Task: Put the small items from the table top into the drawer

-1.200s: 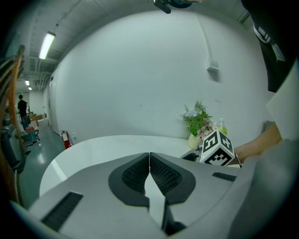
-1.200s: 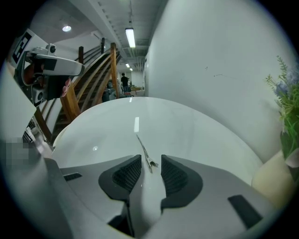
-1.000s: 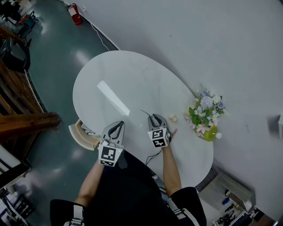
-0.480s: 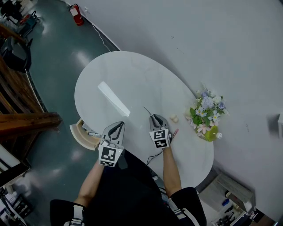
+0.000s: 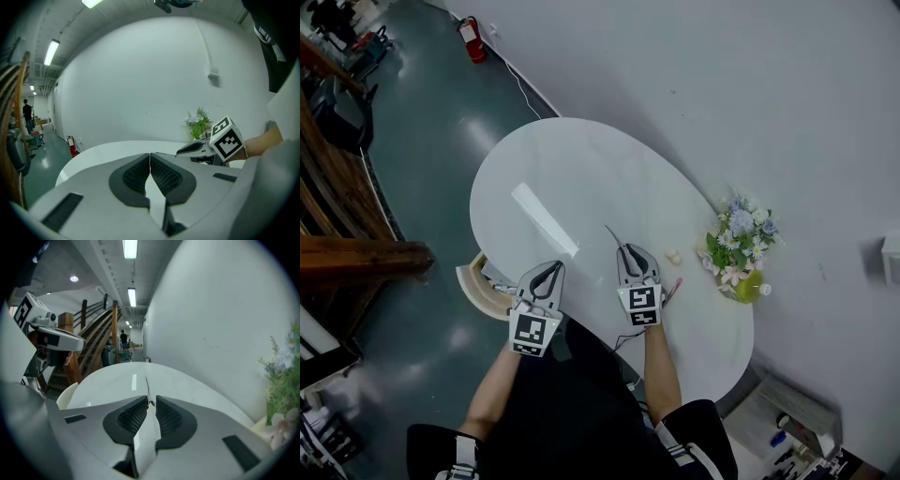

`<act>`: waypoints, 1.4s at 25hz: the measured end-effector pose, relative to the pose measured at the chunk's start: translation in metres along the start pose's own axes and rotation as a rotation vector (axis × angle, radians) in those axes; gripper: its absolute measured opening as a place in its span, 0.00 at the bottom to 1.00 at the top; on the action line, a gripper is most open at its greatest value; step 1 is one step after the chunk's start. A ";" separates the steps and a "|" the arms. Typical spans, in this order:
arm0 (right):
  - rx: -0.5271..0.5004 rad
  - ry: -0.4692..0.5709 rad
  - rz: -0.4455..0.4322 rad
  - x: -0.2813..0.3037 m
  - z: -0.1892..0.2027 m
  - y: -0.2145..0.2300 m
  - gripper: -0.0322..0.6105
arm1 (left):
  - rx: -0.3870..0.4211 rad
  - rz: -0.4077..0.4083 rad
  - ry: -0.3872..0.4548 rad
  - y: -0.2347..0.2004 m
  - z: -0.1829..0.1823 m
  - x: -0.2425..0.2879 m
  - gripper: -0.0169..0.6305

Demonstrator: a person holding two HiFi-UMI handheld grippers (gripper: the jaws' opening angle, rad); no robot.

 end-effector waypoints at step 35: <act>-0.190 0.189 -0.412 0.035 -0.133 -0.273 0.17 | -0.125 -0.336 0.023 -0.158 0.052 -0.176 0.06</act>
Point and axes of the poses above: the fingertips, and each gripper's own axes: x forward along the fingers, y to its right, z out of its underside, the point moved 5 cm from there along -x, backward along the fingers, and after that the axes turned 5 degrees about -z, right-handed, at the moved point
